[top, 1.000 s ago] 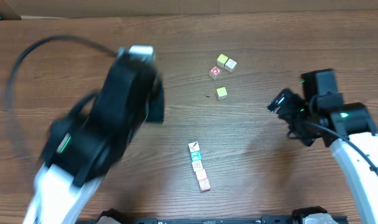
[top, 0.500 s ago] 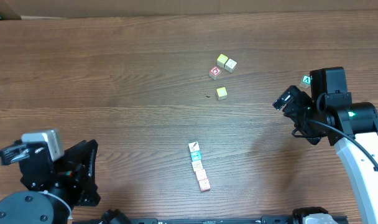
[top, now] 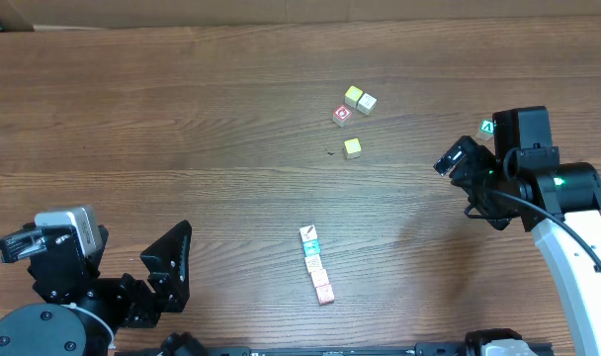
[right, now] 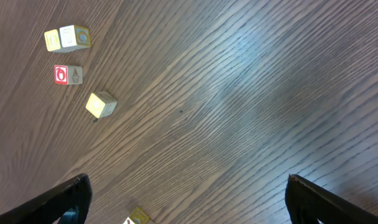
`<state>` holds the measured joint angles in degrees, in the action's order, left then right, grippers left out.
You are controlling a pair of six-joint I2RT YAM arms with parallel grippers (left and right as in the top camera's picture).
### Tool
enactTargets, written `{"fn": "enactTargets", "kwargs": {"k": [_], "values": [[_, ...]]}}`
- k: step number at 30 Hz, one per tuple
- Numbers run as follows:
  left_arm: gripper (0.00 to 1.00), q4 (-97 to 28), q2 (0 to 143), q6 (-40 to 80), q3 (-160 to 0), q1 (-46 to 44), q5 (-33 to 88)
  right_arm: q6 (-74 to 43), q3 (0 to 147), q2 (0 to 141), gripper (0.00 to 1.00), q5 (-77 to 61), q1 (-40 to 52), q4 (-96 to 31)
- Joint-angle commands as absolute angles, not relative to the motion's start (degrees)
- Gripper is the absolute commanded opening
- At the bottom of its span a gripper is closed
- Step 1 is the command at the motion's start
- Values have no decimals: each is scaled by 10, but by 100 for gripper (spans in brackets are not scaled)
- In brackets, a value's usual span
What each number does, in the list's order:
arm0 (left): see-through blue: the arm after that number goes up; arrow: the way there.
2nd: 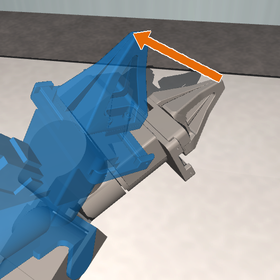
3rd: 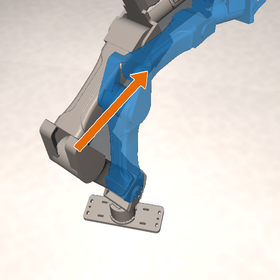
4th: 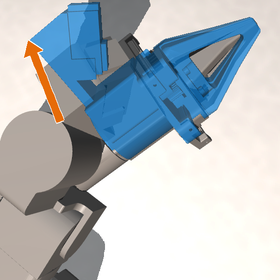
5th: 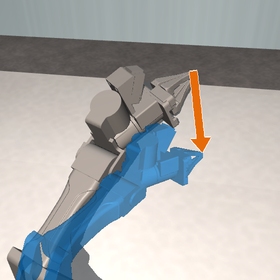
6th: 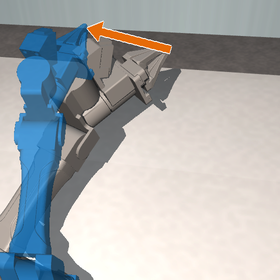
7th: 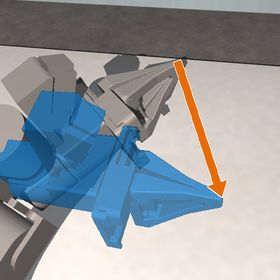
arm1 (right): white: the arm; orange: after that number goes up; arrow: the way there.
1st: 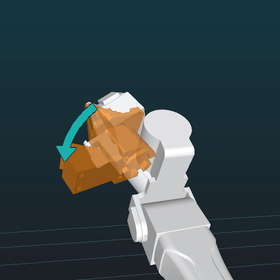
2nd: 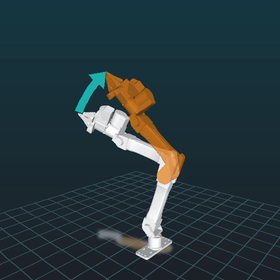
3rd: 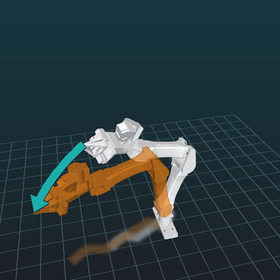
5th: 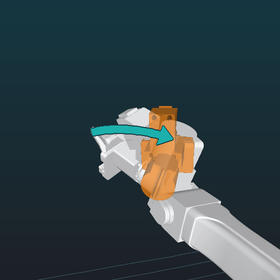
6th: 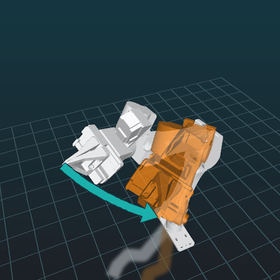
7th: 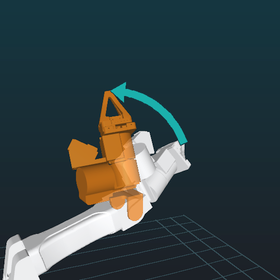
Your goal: Flip 5 blocks
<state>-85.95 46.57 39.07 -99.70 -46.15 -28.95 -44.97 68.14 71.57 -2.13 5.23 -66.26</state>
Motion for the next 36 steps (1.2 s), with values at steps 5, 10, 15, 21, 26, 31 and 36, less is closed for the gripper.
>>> {"fn": "enactTargets", "kwargs": {"k": [5, 10, 15, 21, 26, 31, 36], "values": [[100, -890, 466, 383, -1001, -466, -285, -445, 693, 709, 100, -15, 50, -661], [100, -915, 467, 379, -999, -465, -296, -445, 693, 709, 100, -15, 50, -661], [100, -913, 467, 334, -990, -465, -289, -445, 693, 709, 100, -15, 50, -662], [100, -860, 460, 310, -953, -445, -289, -445, 693, 709, 100, -15, 50, -662], [100, -704, 427, 215, -854, -390, -227, -445, 693, 709, 100, -15, 50, -661], [100, -465, 358, 118, -674, -303, -91, -445, 693, 709, 100, -15, 50, -661], [100, -244, 290, 111, -474, -215, 39, -445, 693, 709, 100, -15, 50, -662]]}}
